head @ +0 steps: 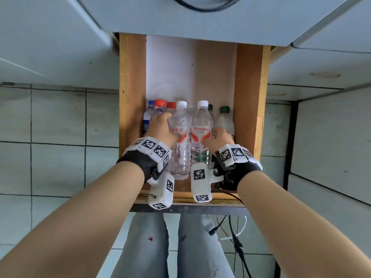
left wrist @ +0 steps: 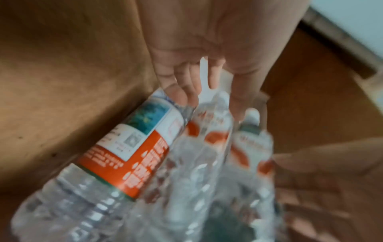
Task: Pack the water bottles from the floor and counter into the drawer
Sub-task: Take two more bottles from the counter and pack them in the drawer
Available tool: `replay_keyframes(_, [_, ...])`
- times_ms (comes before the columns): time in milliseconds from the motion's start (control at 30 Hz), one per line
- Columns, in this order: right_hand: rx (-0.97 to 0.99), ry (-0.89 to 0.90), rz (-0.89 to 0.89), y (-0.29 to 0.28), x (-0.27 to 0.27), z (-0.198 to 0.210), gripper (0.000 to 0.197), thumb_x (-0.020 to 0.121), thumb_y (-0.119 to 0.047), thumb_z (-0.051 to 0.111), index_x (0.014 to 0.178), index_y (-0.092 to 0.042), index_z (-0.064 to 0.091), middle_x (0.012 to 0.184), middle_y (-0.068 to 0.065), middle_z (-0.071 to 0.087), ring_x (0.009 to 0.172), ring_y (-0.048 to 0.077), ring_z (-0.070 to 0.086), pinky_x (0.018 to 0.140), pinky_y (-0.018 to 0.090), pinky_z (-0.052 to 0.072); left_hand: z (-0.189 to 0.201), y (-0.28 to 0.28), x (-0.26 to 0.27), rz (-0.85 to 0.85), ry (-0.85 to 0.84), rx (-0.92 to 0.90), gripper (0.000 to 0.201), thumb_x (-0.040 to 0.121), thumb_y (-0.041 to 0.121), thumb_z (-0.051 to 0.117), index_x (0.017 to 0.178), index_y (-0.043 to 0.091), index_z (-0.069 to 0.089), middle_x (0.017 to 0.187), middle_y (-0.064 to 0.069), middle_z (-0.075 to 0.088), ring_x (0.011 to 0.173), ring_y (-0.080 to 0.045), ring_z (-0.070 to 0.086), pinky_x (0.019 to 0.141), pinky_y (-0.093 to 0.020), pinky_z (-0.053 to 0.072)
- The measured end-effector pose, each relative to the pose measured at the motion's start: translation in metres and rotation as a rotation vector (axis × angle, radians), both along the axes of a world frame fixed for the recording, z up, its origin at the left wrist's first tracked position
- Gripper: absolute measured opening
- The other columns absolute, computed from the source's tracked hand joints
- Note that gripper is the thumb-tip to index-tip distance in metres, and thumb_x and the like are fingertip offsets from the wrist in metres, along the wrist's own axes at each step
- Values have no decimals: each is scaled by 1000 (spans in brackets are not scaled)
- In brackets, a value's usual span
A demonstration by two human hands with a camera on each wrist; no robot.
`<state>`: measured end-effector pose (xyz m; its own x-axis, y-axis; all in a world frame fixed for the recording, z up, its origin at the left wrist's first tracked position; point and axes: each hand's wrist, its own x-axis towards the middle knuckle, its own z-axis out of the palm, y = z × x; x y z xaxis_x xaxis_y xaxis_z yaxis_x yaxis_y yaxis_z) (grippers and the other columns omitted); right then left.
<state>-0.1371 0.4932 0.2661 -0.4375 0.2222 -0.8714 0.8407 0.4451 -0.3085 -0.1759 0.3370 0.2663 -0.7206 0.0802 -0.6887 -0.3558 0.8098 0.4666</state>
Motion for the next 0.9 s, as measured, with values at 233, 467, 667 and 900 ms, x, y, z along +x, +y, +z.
replay_keyframes(233, [-278, 530, -103, -36, -59, 149, 14, 83, -12, 60, 95, -20, 62, 84, -3, 63, 84, 18, 59, 85, 38, 50, 146, -34, -37, 677, 170, 456, 26, 84, 5, 57, 109, 12, 62, 84, 0, 61, 75, -16, 64, 60, -21, 47])
replay_keyframes(467, [-197, 983, -409, -58, -130, 289, 25, 77, -8, 60, 80, -32, 53, 79, -7, 55, 72, 9, 53, 65, 21, 53, 299, -80, -118, 785, 531, 714, 18, 83, 10, 58, 88, 27, 62, 81, 7, 64, 65, -5, 60, 52, -13, 42])
replay_keyframes(667, [-124, 1071, -479, -96, -180, 333, 36, 66, -20, 66, 101, -21, 56, 99, 4, 48, 88, 19, 49, 95, 47, 47, 355, -117, -181, 845, 665, 763, 47, 81, 6, 58, 125, 16, 46, 111, 1, 57, 86, -4, 57, 67, -21, 45])
replay_keyframes(900, [32, 1166, -788, -128, -223, 348, 93, 56, -14, 74, 137, -4, 29, 125, 9, 31, 126, 29, 37, 112, 45, 32, 373, -158, -269, 808, 769, 646, 93, 68, 10, 75, 144, 18, 22, 148, -8, 29, 130, -18, 38, 107, -28, 34])
